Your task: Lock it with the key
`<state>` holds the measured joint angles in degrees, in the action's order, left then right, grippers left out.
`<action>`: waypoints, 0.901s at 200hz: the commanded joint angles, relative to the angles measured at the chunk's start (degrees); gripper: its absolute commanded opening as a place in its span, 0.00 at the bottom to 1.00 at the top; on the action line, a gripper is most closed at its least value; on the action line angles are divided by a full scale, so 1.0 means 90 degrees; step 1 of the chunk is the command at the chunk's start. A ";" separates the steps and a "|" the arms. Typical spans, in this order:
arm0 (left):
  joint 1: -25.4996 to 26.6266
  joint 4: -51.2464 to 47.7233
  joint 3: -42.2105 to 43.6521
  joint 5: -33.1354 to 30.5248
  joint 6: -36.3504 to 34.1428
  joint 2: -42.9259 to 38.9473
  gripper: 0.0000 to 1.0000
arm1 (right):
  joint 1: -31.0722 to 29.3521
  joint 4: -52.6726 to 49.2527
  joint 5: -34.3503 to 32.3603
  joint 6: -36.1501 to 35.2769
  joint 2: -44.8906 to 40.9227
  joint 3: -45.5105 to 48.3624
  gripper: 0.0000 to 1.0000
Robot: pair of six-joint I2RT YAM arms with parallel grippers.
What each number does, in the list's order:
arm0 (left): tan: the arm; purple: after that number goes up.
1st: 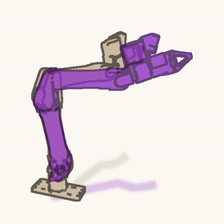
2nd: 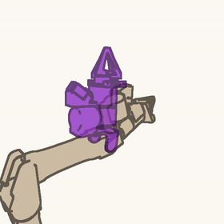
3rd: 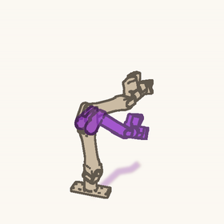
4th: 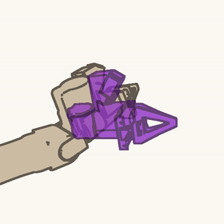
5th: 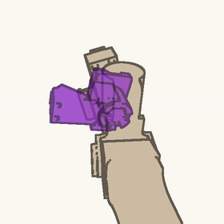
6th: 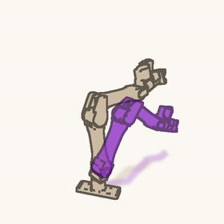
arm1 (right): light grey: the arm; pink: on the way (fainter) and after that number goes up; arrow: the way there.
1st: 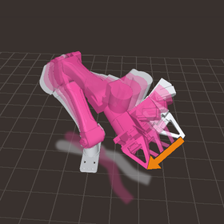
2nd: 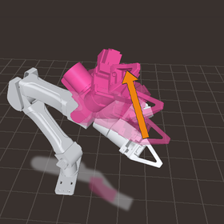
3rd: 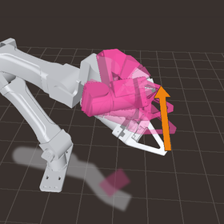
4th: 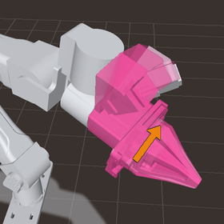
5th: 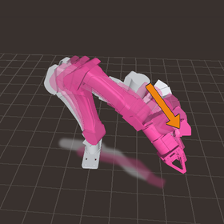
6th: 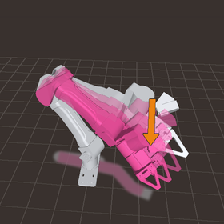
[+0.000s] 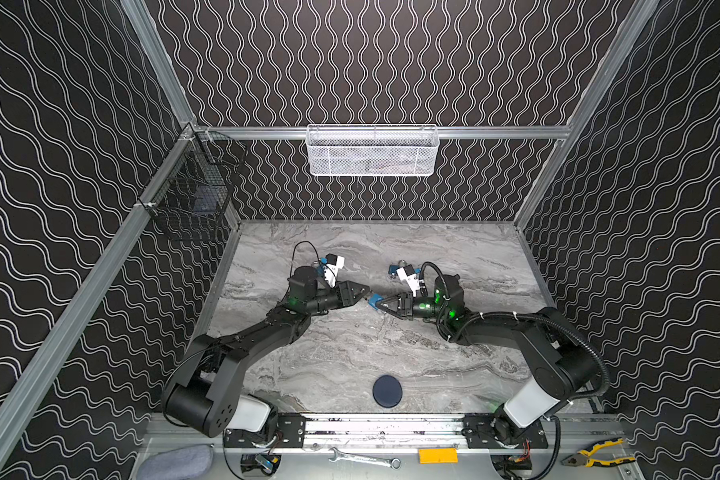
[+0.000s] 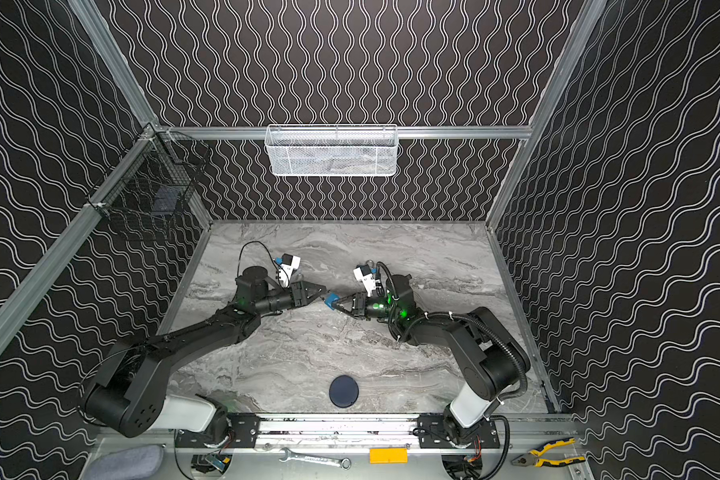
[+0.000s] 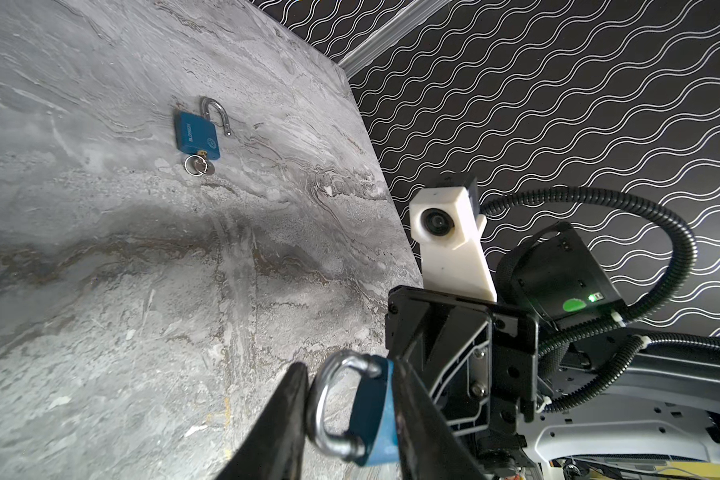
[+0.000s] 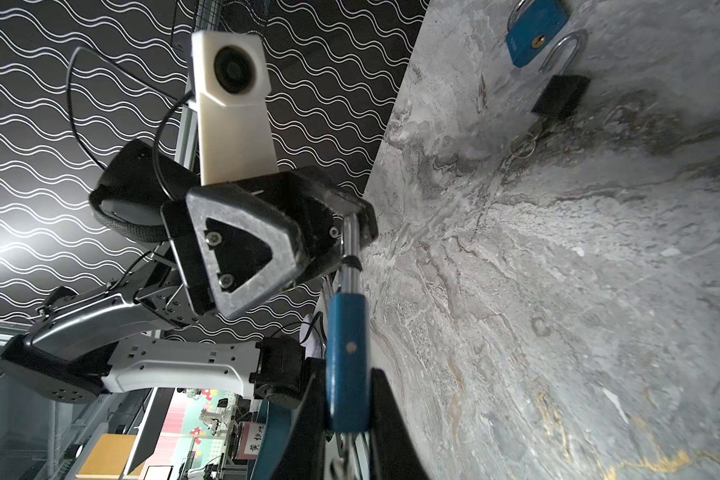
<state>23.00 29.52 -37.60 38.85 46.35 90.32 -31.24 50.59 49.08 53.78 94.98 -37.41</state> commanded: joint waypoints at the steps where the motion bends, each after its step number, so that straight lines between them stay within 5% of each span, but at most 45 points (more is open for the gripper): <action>1: 0.0003 -0.0077 -0.0093 -0.0021 -0.0160 0.0009 0.35 | -0.0014 0.0064 0.0039 -0.0173 -0.0037 -0.0078 0.00; 180: -0.0002 -0.0494 -0.0227 -0.0204 -0.0335 0.0149 0.11 | -0.0009 -0.0076 0.0029 -0.0234 -0.0210 -0.0095 0.00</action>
<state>22.98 24.82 -39.35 37.71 44.64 91.26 -31.18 47.42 48.58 52.42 93.86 -37.50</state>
